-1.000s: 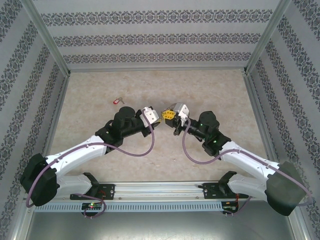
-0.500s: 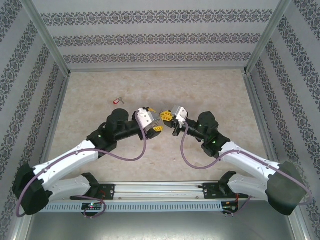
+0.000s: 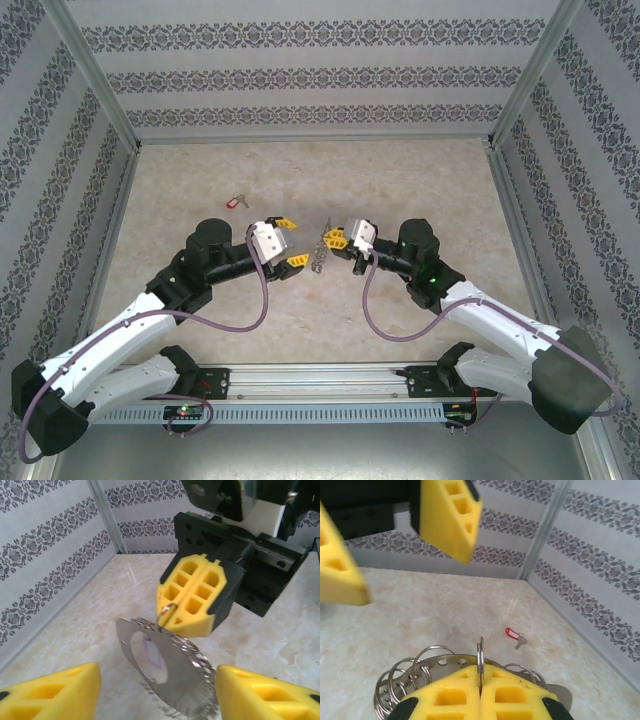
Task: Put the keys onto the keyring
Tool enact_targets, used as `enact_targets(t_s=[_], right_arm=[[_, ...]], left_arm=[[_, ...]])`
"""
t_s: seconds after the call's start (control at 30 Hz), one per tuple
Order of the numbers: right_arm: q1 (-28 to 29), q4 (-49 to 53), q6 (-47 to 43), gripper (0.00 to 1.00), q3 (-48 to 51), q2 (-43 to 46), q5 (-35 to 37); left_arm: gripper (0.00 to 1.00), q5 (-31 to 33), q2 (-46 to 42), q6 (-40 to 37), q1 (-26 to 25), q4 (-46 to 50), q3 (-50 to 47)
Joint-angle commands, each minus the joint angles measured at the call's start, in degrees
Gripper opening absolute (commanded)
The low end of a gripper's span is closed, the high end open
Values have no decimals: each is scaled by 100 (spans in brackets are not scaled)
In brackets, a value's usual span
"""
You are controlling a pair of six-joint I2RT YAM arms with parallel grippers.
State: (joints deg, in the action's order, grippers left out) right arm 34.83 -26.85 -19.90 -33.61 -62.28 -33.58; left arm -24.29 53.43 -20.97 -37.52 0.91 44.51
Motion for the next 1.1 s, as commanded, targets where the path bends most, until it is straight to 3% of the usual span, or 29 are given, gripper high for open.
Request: enact_targets(t_s=[0.0,0.2,0.27,0.33,0.43,1.07], right_arm=[[-20,186,-596,0,-312,32,-621],[13,459,-960,0,-422,4,-725],[87,686,-1277,0,-486,3,-709],[103,798,-1394,0,-548,-17,-702],[134,989,-1630,0,-653,-62,-745],[249,1194,-1604,0,-963,-243,-922]], left_arm=[[54,-318,220,92,276,-66,212],[43,-1061,515,-125,394,96,422],[30,-1512,692,-457,394,518,651],[25,-1928,868,-797,394,971,891],[24,-2219,967,-1027,392,1116,1000],[22,-1749,966,-1650,390,1209,901]])
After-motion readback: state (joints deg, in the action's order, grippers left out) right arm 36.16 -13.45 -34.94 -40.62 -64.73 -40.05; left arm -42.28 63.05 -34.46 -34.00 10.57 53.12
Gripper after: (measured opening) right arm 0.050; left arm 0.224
